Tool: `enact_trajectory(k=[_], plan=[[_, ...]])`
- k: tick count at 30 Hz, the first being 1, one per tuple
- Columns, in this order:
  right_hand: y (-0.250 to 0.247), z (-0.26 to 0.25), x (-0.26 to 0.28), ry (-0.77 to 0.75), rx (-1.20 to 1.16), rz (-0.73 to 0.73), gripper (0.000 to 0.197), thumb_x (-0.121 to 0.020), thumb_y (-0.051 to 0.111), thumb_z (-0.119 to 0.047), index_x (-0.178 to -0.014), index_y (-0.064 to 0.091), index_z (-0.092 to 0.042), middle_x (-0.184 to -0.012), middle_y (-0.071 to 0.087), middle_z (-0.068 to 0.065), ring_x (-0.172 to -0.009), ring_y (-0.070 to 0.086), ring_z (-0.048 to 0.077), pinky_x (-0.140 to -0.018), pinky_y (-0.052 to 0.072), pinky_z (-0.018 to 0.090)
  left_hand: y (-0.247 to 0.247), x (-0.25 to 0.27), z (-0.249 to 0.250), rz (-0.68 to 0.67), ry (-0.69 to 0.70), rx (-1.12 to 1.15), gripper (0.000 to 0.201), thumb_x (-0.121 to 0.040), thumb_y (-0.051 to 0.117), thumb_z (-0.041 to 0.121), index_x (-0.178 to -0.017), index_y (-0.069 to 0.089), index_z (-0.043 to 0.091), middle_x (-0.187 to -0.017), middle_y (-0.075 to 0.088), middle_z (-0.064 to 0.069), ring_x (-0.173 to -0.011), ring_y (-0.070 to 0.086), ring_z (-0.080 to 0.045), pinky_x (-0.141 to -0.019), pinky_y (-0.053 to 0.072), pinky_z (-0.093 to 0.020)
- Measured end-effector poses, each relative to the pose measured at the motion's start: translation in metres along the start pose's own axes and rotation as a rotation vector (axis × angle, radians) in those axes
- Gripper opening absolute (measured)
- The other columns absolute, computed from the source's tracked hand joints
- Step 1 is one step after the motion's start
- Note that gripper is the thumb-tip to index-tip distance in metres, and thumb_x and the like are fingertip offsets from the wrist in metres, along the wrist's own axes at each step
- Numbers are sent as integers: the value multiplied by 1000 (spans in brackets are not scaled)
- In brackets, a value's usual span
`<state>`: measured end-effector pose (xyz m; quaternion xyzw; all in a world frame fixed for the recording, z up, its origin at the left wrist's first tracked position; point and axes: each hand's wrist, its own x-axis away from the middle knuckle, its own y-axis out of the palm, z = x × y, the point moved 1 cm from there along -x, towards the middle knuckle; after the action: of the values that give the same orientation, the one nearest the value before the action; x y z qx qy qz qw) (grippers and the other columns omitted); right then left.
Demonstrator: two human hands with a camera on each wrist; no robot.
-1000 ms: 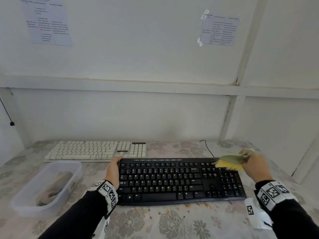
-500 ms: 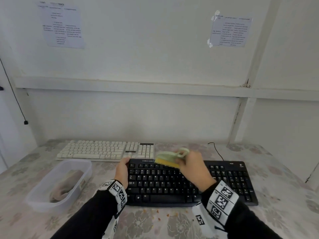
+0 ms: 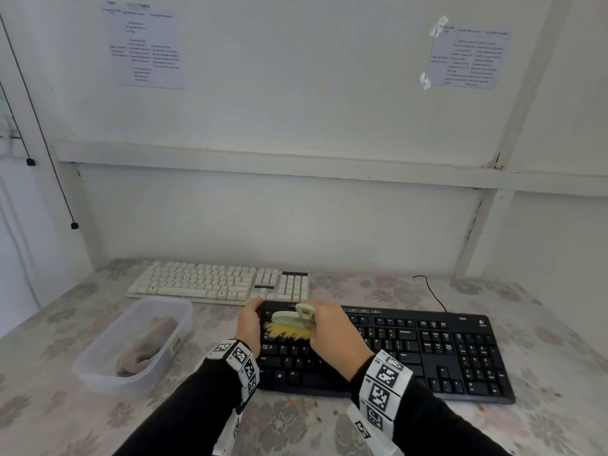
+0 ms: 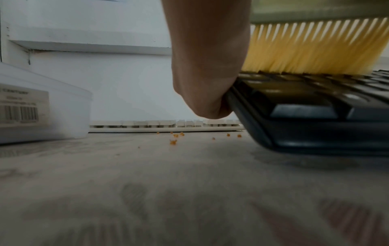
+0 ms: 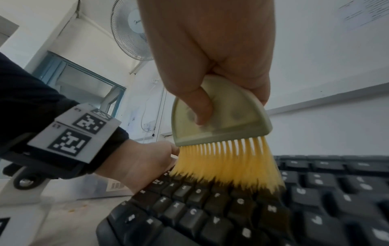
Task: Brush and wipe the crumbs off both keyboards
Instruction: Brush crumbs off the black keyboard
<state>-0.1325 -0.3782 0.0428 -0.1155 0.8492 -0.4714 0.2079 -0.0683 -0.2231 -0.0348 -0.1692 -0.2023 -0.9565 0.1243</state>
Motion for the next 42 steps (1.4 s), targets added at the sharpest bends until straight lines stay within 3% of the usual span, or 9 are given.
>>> enact_trajectory(k=[4, 7, 15, 20, 23, 32, 37, 40, 42], plan=[[-5, 14, 10, 27, 28, 35, 23, -86, 46, 2, -96, 57, -16, -93, 56, 1, -85, 50, 19, -79, 46, 33, 3, 1, -1, -10, -23, 19, 38, -98, 38, 31, -85, 62, 5, -63, 66, -11, -59, 63, -26, -64, 48, -33], [-9, 26, 16, 58, 34, 56, 19, -87, 47, 0, -95, 57, -14, -95, 58, 3, -89, 54, 23, -80, 47, 35, 5, 7, 1, -37, -32, 37, 39, -99, 36, 30, -78, 60, 7, -53, 63, -6, -46, 62, -20, -60, 44, -32], [-38, 75, 44, 171, 10, 173, 19, -82, 55, 6, -85, 63, -11, -82, 59, -1, -80, 55, 19, -75, 48, 31, 6, 11, 4, -35, -72, 41, 40, -97, 38, 36, -73, 57, 11, -56, 60, -8, -62, 56, -27, -63, 45, -33], [-59, 108, 65, 206, 12, 245, 46, -76, 59, 10, -63, 46, -32, -68, 49, -17, -67, 50, 12, -61, 39, 21, 7, 12, 5, -23, -53, 35, 39, -97, 37, 36, -74, 56, 11, -53, 61, -6, -50, 61, -24, -62, 44, -33], [-71, 124, 77, 266, -14, 300, 52, -78, 61, 9, -59, 41, -35, -64, 50, -13, -62, 47, 3, -56, 36, 16, 8, 11, 4, -21, -51, 43, 38, -98, 37, 34, -74, 55, 11, -50, 60, -6, -41, 60, -21, -60, 43, -33], [-108, 165, 110, 467, -7, 379, 47, -80, 57, 11, -57, 42, -27, -60, 47, -4, -56, 43, 8, -47, 35, 17, 8, 10, 3, -5, -36, 34, 36, -99, 36, 31, -75, 54, 11, -46, 60, -4, -37, 59, -18, -59, 41, -34], [-121, 185, 123, 573, 29, 402, 46, -82, 56, 9, -57, 41, -27, -57, 46, -2, -53, 42, 10, -47, 30, 20, 10, 11, 3, 5, -41, 25, 35, -99, 37, 31, -76, 55, 11, -47, 60, -5, -54, 57, -25, -58, 42, -33], [-128, 189, 128, 623, 57, 416, 47, -83, 55, 7, -60, 40, -31, -58, 45, -5, -54, 42, 7, -48, 27, 16, 10, 13, 4, 8, -50, 31, 35, -99, 38, 32, -76, 54, 12, -48, 60, -5, -49, 59, -23, -58, 43, -34], [-134, 194, 131, 654, 90, 426, 48, -83, 55, 7, -60, 38, -32, -60, 46, -2, -56, 45, 15, -48, 26, 15, 10, 14, 4, 10, -57, 31, 35, -99, 38, 33, -77, 54, 11, -49, 60, -6, -57, 57, -25, -59, 42, -34]])
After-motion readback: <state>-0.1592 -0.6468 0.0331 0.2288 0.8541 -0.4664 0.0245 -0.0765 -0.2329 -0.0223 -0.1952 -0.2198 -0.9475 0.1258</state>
